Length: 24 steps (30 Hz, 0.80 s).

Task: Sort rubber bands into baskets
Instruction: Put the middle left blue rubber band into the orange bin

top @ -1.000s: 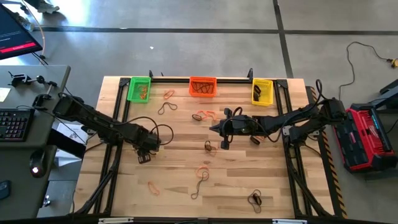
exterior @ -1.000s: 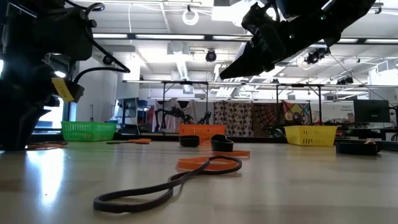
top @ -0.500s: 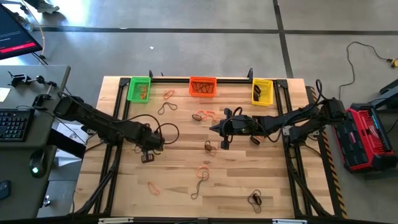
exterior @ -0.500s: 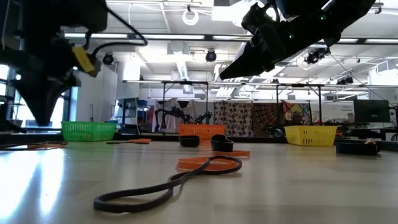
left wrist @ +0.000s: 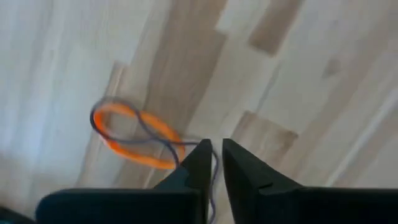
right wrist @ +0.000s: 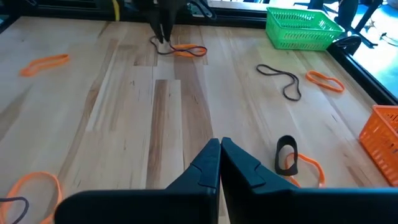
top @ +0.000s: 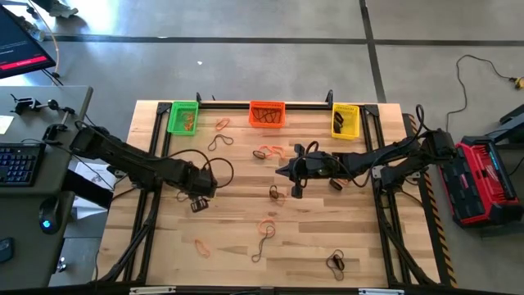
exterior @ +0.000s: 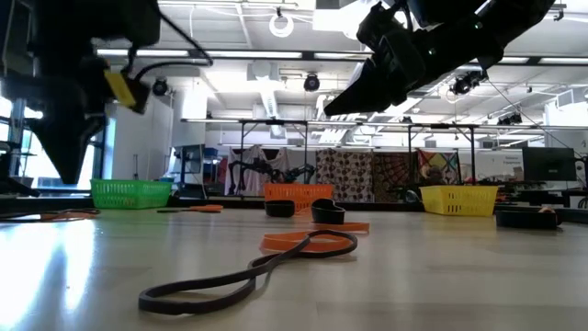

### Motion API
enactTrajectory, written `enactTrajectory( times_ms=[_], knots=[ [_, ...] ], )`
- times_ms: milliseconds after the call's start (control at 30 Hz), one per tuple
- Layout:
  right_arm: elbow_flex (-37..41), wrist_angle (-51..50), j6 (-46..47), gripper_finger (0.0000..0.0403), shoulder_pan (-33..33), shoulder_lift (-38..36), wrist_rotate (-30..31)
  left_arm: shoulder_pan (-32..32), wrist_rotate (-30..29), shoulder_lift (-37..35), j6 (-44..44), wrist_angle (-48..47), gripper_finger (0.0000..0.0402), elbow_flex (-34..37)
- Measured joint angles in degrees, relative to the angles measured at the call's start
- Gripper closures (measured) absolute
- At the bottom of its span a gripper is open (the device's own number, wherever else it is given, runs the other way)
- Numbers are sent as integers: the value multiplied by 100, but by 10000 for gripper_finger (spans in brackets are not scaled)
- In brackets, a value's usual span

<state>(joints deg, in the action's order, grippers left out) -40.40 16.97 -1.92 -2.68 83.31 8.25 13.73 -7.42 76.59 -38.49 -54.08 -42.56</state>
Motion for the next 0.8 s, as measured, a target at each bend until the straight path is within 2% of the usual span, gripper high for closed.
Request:
enactTrajectory(
  times_ms=[200,333,467,800],
  knots=[
    [0,-6,61,402,0,0,-20,-181,172,5,-353,389,313,495],
    [0,-4,64,402,0,0,-19,-325,240,5,-819,652,292,741],
    [0,-4,62,402,0,0,-17,-466,239,5,-1094,647,289,908],
    [0,-2,62,402,0,0,-15,-596,371,-13,-889,836,312,1079]
  ],
)
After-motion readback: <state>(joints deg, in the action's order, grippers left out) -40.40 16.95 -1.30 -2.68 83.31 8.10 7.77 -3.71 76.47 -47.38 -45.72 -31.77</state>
